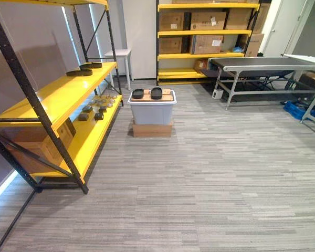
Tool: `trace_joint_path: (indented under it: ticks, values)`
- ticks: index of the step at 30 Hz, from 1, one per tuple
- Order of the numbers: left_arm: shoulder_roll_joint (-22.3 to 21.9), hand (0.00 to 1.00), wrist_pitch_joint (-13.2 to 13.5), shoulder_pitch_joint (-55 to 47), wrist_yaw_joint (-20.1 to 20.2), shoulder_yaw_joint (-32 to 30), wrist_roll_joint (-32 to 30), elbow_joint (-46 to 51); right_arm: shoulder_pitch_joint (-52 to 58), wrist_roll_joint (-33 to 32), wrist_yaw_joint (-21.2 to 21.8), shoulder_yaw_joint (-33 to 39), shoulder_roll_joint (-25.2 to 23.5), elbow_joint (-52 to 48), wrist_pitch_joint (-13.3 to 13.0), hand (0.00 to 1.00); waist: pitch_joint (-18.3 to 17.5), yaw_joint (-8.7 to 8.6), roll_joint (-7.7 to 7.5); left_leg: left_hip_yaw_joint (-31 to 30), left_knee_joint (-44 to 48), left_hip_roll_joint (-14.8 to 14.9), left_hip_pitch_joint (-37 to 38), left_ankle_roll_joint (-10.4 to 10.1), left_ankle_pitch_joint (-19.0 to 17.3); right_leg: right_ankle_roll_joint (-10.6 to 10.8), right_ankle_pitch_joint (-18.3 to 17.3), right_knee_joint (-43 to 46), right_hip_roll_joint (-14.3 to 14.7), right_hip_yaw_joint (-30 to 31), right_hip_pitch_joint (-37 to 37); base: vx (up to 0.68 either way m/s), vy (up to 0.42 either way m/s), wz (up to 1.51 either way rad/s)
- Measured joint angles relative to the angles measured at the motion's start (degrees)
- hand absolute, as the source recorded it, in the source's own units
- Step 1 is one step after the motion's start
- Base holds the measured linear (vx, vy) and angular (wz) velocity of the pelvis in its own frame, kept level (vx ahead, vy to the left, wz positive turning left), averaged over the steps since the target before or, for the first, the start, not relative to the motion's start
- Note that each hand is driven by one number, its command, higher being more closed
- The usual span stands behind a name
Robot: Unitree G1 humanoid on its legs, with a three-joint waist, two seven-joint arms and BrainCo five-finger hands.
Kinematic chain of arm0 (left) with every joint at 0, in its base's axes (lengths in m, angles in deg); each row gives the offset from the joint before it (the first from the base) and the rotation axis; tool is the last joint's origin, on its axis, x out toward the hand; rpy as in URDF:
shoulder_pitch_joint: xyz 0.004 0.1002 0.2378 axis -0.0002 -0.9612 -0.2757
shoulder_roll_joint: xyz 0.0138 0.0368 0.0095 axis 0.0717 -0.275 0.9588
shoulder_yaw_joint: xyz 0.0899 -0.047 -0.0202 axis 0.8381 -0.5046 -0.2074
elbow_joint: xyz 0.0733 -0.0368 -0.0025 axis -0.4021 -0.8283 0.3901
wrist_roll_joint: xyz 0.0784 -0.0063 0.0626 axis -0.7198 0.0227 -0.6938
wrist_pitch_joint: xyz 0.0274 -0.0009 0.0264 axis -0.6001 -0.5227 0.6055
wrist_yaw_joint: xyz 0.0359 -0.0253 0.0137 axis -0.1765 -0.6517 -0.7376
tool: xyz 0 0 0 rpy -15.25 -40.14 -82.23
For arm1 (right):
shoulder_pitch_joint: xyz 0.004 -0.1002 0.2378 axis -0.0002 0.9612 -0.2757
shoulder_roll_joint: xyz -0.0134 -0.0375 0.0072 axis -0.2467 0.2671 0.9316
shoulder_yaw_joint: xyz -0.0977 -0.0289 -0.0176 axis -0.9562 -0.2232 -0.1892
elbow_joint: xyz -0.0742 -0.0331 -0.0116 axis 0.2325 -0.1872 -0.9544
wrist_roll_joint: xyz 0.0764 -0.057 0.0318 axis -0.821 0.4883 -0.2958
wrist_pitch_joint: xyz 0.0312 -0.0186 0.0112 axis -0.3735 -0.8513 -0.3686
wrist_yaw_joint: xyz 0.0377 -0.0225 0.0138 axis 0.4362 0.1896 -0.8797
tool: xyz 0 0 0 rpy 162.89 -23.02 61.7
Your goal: Walk over and take plastic housings, then place them on the shelf
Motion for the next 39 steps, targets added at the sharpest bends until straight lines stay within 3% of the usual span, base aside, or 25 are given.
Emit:
trace_joint_path:
  ticks: [4,10,20,27,34,37,38,39]
  values:
    - [1.42,0.00,1.33,0.77,0.03,-0.20,0.16,1.41,-1.74,0.42,0.02,-1.14,2.90,-0.39,-0.74,0.00,2.05,0.23,0.13,0.13,1.67,0.29,-0.15,-1.05,-0.73,0.19,0.13,-0.38,0.33,0.24,0.56,0.02,-0.020,-0.09]
    - [0.54,0.00,1.36,0.39,0.31,-1.15,1.10,0.91,-1.22,0.44,0.66,-2.35,2.28,-0.26,-0.92,0.00,2.53,0.58,0.29,-0.99,1.77,0.22,-0.25,-1.01,-0.80,0.21,0.12,-0.95,0.33,0.12,0.89,0.00,0.003,0.01]
    - [-6.50,0.00,1.35,-4.58,-1.63,-5.41,0.97,-3.07,1.54,-3.27,-1.41,-2.16,-7.56,0.42,-1.63,0.00,2.23,0.66,0.52,0.36,0.86,0.67,1.71,-0.49,-1.12,-0.47,1.06,-2.24,0.95,1.60,2.48,-0.01,0.019,-0.06]
    - [-7.15,0.00,1.40,-4.46,-1.88,-5.58,0.98,-3.04,2.83,-3.01,-1.77,-2.27,-8.13,0.66,-1.67,0.00,1.98,0.36,0.49,0.44,0.42,0.63,1.77,0.08,-0.72,-0.54,1.62,-2.34,0.96,1.73,2.26,-0.04,0.028,-0.03]
    - [-7.17,0.00,1.38,-3.49,-2.83,-5.44,1.16,-2.95,1.76,-1.77,-2.34,-2.57,-8.16,1.68,-1.65,0.00,2.14,1.51,-0.08,1.65,1.20,0.54,-0.45,0.66,-0.93,0.21,1.99,-2.12,0.90,3.33,-0.20,0.00,0.022,-0.10]
    - [-7.66,0.00,1.38,-2.50,-2.80,-2.98,1.81,-1.57,1.66,-1.74,-2.50,-2.79,-8.50,-0.04,-1.58,0.00,3.24,2.00,-0.07,1.60,5.14,0.43,-1.92,1.45,-3.87,2.93,-4.98,9.77,0.38,2.74,-5.54,0.00,0.037,-0.03]
    - [-7.99,0.00,1.39,-1.56,-2.82,-2.18,2.09,-1.14,2.49,-0.17,-2.42,-3.38,-9.46,-3.67,-1.60,0.00,4.40,2.64,-0.82,2.12,5.97,-0.85,-1.07,2.53,-5.44,3.76,-9.83,30.63,-2.75,-2.09,-14.70,0.00,0.033,-0.08]
    - [-8.17,0.00,1.37,-1.41,-2.81,-2.17,2.09,-1.10,2.48,0.47,-2.43,-3.39,-9.79,-4.53,-1.57,0.00,5.16,2.61,-1.48,2.26,5.92,-1.36,-0.32,3.22,-5.93,3.05,-10.12,38.14,-4.52,-4.88,-17.95,0.00,0.048,-0.05]
